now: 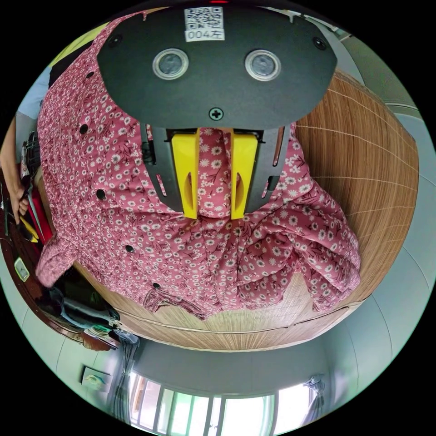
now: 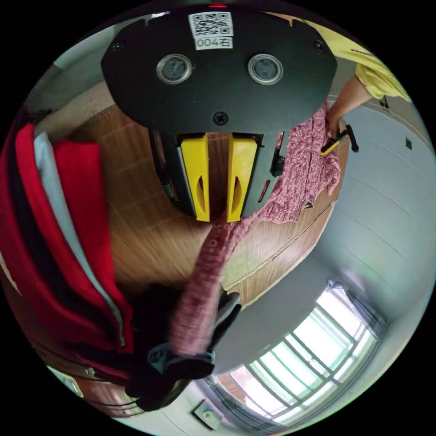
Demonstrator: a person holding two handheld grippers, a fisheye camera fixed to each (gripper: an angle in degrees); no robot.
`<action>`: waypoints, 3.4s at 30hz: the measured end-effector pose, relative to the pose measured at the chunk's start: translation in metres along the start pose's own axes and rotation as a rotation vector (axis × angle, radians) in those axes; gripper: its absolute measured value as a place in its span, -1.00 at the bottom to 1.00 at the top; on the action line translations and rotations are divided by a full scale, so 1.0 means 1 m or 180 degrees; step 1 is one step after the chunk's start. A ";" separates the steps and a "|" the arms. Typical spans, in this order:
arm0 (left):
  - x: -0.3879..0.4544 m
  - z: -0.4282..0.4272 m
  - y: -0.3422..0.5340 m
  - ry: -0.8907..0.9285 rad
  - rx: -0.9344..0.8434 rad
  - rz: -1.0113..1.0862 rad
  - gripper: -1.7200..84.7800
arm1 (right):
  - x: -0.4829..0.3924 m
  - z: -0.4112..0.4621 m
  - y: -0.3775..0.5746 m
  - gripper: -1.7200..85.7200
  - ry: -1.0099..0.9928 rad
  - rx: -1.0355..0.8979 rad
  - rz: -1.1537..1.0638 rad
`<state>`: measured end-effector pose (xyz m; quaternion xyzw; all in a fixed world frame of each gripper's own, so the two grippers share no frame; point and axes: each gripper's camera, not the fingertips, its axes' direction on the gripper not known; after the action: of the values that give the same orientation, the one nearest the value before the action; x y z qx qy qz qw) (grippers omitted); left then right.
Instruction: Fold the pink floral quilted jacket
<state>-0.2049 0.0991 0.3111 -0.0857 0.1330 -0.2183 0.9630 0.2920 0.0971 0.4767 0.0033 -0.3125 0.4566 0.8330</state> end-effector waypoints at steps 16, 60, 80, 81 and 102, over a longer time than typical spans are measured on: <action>-0.031 0.028 0.002 0.0002 0.0010 -0.0016 -0.72 | -0.084 0.114 0.000 -0.58 0.0409 -0.0770 -0.0742; -0.415 0.061 0.003 0.1117 0.0568 -0.2137 -0.82 | -0.205 0.215 0.126 -0.73 0.0079 -0.0803 -0.1076; -0.437 -0.054 0.191 0.0537 0.1279 -0.2810 -0.67 | -0.207 0.221 0.124 -0.74 0.0017 -0.0796 -0.1029; -0.438 -0.058 0.191 0.0545 0.1324 -0.2793 -0.67 | -0.207 0.222 0.124 -0.74 0.0015 -0.0797 -0.1028; -0.256 0.026 0.014 -0.0361 -0.0076 -0.0940 -0.66 | -0.207 0.225 0.120 -0.74 -0.0051 -0.0790 -0.0974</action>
<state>-0.4143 0.2272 0.3882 -0.1280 0.0669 -0.3507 0.9253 0.0036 -0.0557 0.5158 -0.0483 -0.3690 0.2825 0.8841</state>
